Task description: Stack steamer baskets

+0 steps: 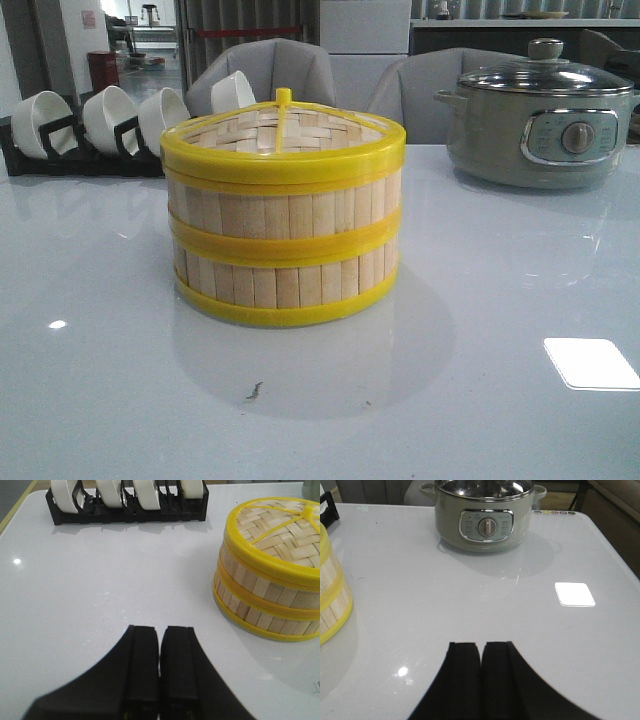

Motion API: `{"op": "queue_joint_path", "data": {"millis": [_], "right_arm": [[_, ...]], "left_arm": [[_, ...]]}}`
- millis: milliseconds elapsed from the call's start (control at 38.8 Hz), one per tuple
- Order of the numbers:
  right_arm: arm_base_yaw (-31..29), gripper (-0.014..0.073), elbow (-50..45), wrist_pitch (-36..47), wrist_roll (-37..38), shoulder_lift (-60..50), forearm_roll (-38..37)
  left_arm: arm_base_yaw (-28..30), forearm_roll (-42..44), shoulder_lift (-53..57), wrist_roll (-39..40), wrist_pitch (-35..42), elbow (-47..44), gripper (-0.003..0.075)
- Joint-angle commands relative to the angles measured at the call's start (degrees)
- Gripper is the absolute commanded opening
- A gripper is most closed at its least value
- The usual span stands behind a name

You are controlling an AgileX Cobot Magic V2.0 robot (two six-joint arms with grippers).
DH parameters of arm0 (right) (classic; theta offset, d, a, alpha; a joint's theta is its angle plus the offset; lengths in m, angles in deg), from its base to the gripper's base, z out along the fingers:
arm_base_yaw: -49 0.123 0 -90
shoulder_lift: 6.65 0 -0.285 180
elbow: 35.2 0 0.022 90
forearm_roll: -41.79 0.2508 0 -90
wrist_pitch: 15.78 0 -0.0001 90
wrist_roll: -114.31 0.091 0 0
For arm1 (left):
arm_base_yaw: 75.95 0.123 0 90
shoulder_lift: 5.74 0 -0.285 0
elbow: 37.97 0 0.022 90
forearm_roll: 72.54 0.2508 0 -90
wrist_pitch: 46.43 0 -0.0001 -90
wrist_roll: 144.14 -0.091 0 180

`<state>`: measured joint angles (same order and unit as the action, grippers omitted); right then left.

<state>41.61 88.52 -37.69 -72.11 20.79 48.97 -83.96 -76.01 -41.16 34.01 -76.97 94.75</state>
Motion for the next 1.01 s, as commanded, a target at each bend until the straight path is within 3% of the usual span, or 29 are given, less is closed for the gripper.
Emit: {"op": "queue_joint_path", "data": {"millis": [0,464,799,980], "right_arm": [[-0.32,0.0065,1.51,4.35,-0.31,0.24,-0.01],[-0.32,0.0065,1.51,4.35,-0.31,0.24,-0.01],[-0.32,0.0065,1.51,4.35,-0.31,0.24,-0.01],[-0.32,0.0065,1.51,4.35,-0.31,0.24,-0.01]], "left_arm": [[-0.08,-0.33,-0.24,0.38,4.93,1.7,0.0086],[1.38,1.15,1.68,0.38,8.2,1.12,0.0087],[1.88,0.42,14.88,0.38,28.76,-15.44,0.0086],[1.88,-2.34,21.05,0.38,36.1,-26.08,0.0086]]}}
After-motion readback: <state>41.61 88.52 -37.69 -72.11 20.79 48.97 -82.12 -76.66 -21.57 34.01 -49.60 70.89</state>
